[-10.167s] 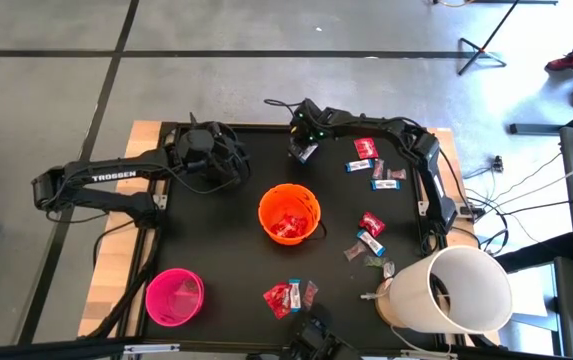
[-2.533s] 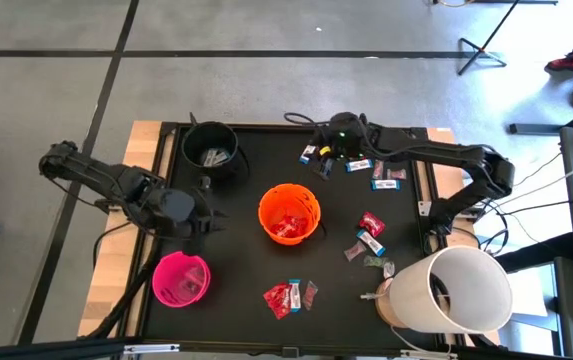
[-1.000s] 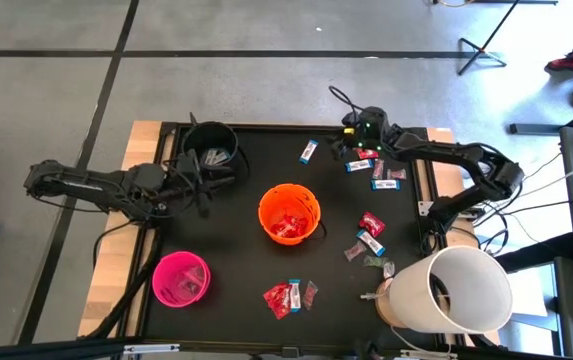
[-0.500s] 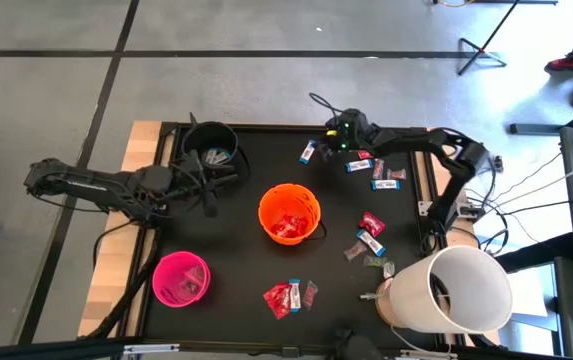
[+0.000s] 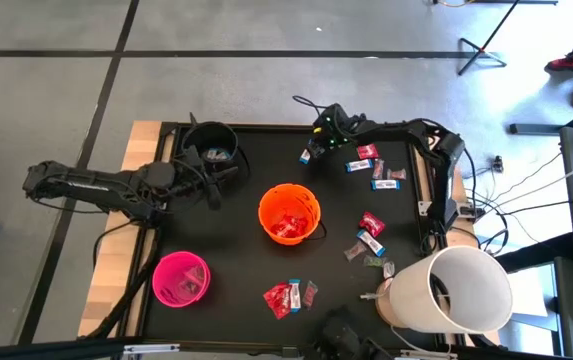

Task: Sort candy
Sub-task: Put the white chocolate into the black bucket

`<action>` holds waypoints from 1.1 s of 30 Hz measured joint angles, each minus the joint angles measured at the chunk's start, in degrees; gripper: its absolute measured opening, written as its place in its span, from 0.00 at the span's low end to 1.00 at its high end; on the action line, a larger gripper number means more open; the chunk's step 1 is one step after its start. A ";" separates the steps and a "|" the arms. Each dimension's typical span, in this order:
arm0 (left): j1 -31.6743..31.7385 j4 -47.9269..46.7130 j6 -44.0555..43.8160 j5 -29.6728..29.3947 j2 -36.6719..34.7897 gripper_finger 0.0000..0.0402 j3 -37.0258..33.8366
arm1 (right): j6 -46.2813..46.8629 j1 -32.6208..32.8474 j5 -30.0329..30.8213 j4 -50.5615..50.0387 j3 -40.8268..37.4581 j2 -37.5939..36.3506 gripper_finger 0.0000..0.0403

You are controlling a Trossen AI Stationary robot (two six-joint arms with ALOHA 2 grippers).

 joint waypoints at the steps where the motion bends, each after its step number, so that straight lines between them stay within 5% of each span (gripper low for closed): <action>1: 0.29 0.00 0.00 -0.02 0.00 0.34 -0.01 | -0.32 0.00 -0.02 -1.54 1.03 0.36 0.44; 8: 1.05 -0.03 0.15 0.13 0.00 0.34 -0.02 | -3.04 0.02 -0.74 -13.38 6.76 3.01 0.44; 18: 1.05 -0.18 0.44 0.26 0.00 0.34 0.00 | -3.62 0.07 -4.78 -18.01 7.19 3.13 0.43; 33: 1.05 -1.01 0.37 2.01 0.00 0.34 -0.02 | -6.62 0.07 -1.64 -18.59 6.88 -1.10 0.07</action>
